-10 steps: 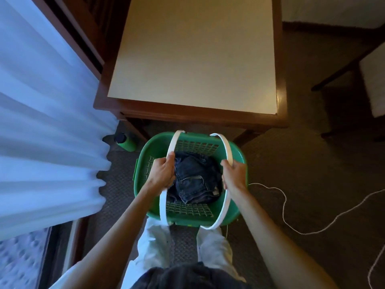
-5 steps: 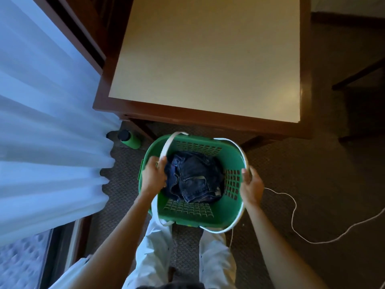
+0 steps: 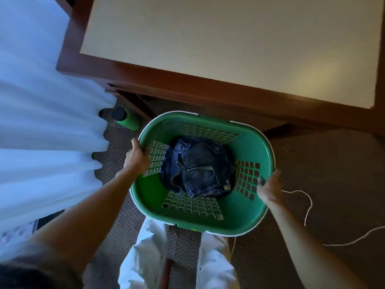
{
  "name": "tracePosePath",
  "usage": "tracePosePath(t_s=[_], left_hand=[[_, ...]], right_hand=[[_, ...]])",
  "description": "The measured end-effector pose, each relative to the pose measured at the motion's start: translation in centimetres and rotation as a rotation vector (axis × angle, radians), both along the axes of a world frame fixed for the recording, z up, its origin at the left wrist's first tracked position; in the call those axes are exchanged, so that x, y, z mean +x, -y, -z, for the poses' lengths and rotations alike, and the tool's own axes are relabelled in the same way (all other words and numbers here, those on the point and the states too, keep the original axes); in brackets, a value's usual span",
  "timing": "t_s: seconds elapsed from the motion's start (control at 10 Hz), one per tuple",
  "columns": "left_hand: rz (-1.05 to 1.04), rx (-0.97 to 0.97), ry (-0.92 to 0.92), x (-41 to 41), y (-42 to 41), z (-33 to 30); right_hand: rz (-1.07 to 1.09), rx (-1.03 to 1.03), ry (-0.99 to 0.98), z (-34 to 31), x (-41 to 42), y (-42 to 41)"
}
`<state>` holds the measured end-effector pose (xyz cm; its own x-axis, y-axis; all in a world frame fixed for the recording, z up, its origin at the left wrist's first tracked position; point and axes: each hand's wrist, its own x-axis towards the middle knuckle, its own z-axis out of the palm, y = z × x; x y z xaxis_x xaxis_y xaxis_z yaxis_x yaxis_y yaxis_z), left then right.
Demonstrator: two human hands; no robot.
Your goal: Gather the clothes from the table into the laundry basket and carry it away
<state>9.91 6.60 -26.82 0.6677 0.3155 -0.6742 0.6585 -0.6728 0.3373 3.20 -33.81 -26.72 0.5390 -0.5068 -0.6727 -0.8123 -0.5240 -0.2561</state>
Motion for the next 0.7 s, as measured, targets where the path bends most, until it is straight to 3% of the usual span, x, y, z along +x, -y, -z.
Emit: tracePosePath(t_s=[0.3,0.5,0.6,0.7], left_hand=[[0.033,0.002,-0.032,-0.7,-0.1,-1.2],[-0.053,-0.057,-0.006,-4.0,-1.4,-2.0],[-0.133,-0.058,-0.028,-6.8,-1.7,-4.8],[-0.104,0.028,-0.171,-13.9,-4.1,-8.9]], right_hand=[[-0.076,0.001,0.041,-1.1,0.5,-0.2],[-0.068,0.09,0.013,-4.4,0.7,-0.2],[-0.005,0.106,0.09,-10.2,2.0,0.6],[0.019,0.183,0.187,-18.5,0.7,2.0]])
